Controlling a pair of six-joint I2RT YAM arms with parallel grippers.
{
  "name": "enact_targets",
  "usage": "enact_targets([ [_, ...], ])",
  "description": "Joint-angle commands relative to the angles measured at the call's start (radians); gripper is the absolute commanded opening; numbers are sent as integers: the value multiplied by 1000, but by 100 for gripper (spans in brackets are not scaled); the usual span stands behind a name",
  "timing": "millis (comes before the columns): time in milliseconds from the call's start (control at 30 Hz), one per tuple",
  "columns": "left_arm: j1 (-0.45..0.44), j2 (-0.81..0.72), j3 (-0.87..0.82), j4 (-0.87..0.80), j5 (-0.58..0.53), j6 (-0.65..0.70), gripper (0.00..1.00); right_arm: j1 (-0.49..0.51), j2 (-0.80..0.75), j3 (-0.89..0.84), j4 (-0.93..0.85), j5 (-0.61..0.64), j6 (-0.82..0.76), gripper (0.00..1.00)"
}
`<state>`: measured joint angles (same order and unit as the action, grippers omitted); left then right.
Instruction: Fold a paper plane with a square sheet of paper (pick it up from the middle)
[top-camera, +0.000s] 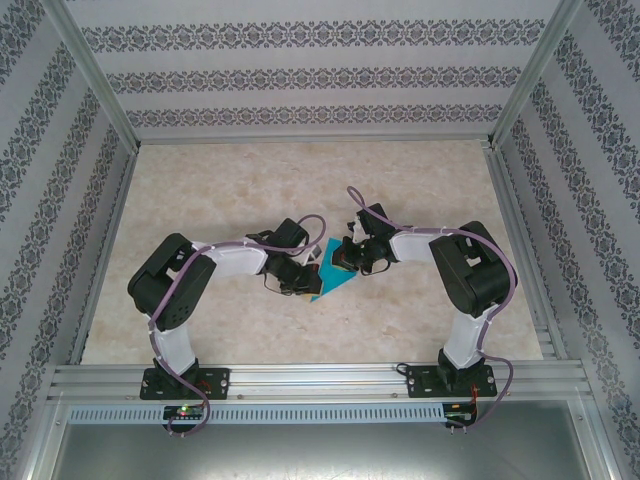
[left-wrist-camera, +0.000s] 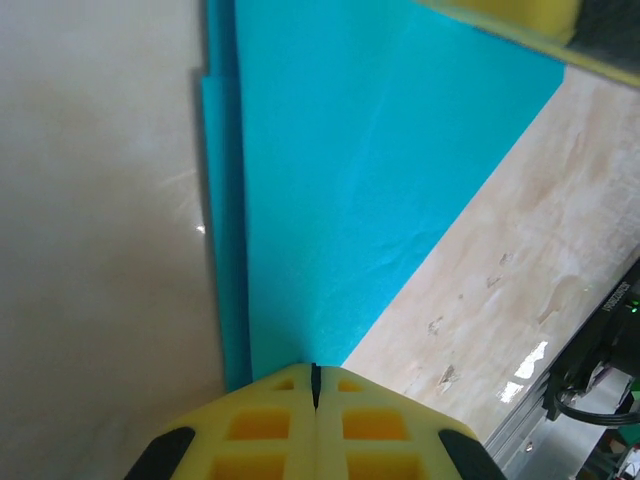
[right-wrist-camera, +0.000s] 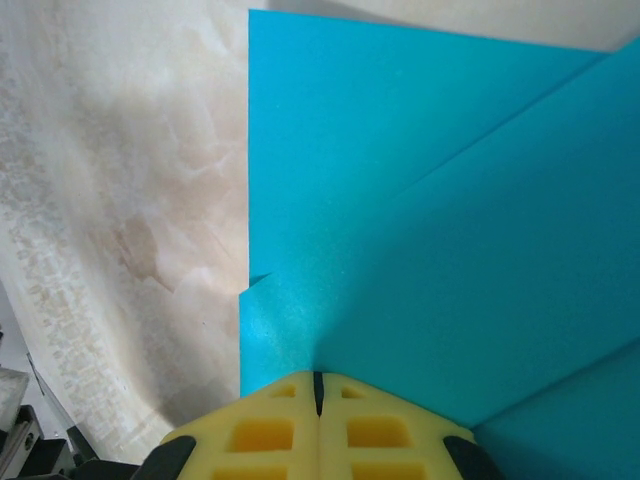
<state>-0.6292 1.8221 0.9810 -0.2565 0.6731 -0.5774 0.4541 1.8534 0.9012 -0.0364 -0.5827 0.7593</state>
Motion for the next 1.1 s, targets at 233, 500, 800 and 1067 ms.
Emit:
enact_targets([
  [233, -12, 98, 127, -65, -40, 7, 5, 6, 105, -58, -147, 153, -12, 0],
  [500, -12, 138, 122, -118, -27, 40, 5, 8, 112, -54, -164, 161, -14, 0],
  [800, -13, 39, -3, -179, -8, 106, 0, 7, 119, -42, -193, 178, -18, 0],
  [1067, -12, -23, -104, -207, -17, 120, 0, 6, 122, -41, -203, 184, -21, 0],
])
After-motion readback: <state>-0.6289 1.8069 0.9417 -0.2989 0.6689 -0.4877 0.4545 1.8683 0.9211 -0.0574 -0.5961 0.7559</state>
